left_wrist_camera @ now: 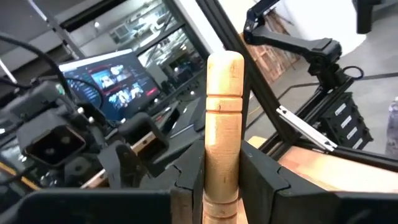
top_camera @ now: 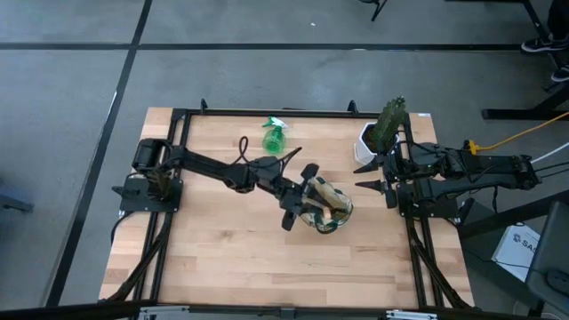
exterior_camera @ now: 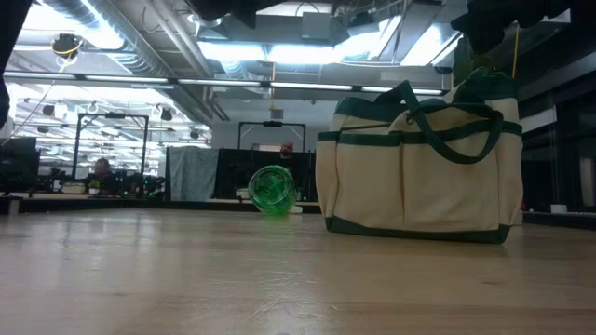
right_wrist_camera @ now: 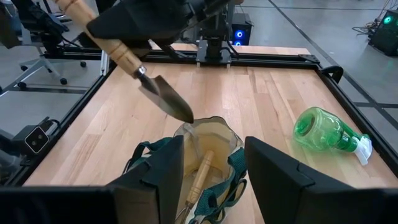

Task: Pick & Place Garden tools in Gardening bag
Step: Put the brown trowel into the light brown gardening bag

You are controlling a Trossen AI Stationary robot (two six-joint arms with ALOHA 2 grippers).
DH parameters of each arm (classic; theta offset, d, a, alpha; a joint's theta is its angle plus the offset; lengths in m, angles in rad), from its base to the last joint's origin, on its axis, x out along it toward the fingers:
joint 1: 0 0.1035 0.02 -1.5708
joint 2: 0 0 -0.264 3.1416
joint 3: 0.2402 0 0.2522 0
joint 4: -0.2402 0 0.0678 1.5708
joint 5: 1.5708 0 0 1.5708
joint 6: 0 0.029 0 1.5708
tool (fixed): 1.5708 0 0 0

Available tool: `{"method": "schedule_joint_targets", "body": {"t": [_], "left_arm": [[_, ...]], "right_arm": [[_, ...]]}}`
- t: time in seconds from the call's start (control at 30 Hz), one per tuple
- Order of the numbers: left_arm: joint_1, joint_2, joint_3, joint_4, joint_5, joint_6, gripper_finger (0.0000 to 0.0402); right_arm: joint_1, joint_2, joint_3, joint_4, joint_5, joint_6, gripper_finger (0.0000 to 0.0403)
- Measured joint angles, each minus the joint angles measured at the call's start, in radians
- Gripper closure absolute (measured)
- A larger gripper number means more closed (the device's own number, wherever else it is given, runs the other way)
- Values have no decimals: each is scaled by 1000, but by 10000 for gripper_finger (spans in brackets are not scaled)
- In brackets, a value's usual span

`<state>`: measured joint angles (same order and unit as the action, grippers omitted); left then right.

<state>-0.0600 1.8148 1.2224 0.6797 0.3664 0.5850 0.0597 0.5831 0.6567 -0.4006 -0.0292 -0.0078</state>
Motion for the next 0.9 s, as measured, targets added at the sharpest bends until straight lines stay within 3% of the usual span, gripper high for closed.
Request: {"method": "schedule_joint_targets", "body": {"t": [0.6, 0.9], "left_arm": [[43, -2, 0, 42, 22, -23, 331], [43, -2, 0, -26, 22, -88, 331]], "right_arm": [[0, 0, 0, 0, 0, 0, 231], [0, 0, 0, 0, 0, 0, 231]]}}
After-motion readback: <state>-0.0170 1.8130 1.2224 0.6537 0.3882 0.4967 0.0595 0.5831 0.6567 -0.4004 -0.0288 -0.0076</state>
